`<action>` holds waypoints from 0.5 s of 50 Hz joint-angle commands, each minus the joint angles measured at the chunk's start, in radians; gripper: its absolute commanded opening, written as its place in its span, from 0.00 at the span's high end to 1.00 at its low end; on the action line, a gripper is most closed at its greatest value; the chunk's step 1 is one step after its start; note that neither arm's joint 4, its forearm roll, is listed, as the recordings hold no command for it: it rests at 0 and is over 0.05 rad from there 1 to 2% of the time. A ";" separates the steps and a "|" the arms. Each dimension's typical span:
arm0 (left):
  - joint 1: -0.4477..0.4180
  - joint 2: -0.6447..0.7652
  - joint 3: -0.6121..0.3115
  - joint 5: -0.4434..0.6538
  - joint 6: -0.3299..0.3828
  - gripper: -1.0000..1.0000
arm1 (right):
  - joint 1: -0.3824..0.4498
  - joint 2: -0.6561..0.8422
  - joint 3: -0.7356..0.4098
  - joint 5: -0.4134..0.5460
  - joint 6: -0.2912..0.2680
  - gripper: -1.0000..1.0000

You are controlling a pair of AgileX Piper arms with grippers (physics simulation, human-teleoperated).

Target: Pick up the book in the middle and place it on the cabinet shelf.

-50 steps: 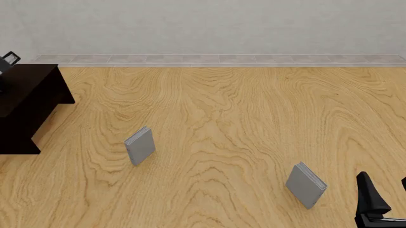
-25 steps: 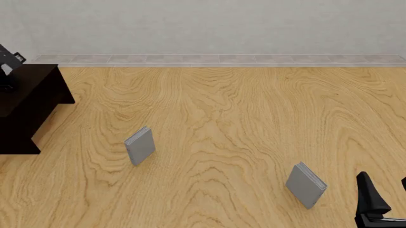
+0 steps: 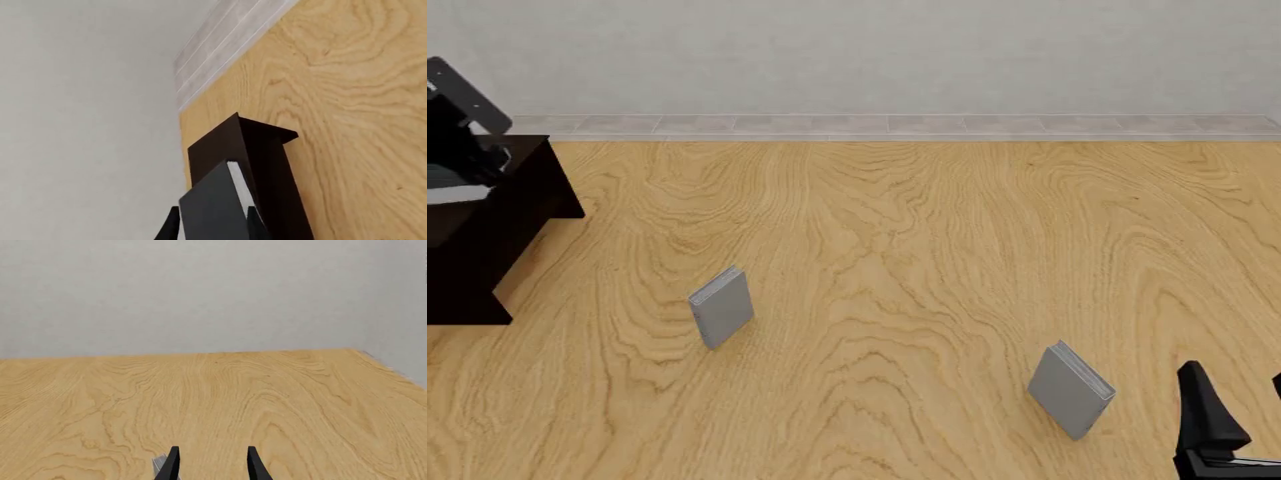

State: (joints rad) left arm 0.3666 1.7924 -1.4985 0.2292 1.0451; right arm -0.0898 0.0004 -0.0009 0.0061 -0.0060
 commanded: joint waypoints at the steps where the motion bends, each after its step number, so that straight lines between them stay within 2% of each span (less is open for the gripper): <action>1: -0.039 -0.038 0.032 0.007 -0.028 0.00 | 0.000 0.000 0.000 -0.001 0.000 0.00; 5: -0.067 -0.053 0.033 0.016 -0.050 0.00 | -0.001 0.000 0.000 -0.001 0.000 0.00; 10: -0.109 -0.078 -0.009 0.066 -0.122 0.00 | 0.000 0.000 0.001 0.003 0.005 0.00; 11: -0.115 -0.086 -0.025 0.081 -0.149 0.00 | 0.000 0.000 0.001 0.003 0.005 0.00; 12: -0.133 -0.098 -0.066 0.116 -0.210 0.00 | -0.001 0.000 0.001 0.003 0.006 0.00; 14: -0.167 -0.118 -0.080 0.153 -0.272 0.00 | -0.001 0.000 0.001 0.003 0.007 0.00; 16: -0.192 -0.143 -0.073 0.163 -0.326 0.00 | 0.000 0.000 0.001 0.004 0.007 0.00; 18: -0.202 -0.162 -0.051 0.157 -0.335 0.00 | -0.001 0.000 0.001 0.004 0.007 0.00; 21: -0.228 -0.207 -0.019 0.155 -0.401 0.00 | -0.001 0.000 0.001 0.003 0.008 0.00; 25: -0.225 -0.277 0.061 0.111 -0.392 0.00 | -0.001 0.000 0.001 0.002 0.007 0.00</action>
State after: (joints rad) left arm 0.1958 1.6319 -1.5081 0.3405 0.7612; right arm -0.0905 0.0001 -0.0002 0.0084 -0.0002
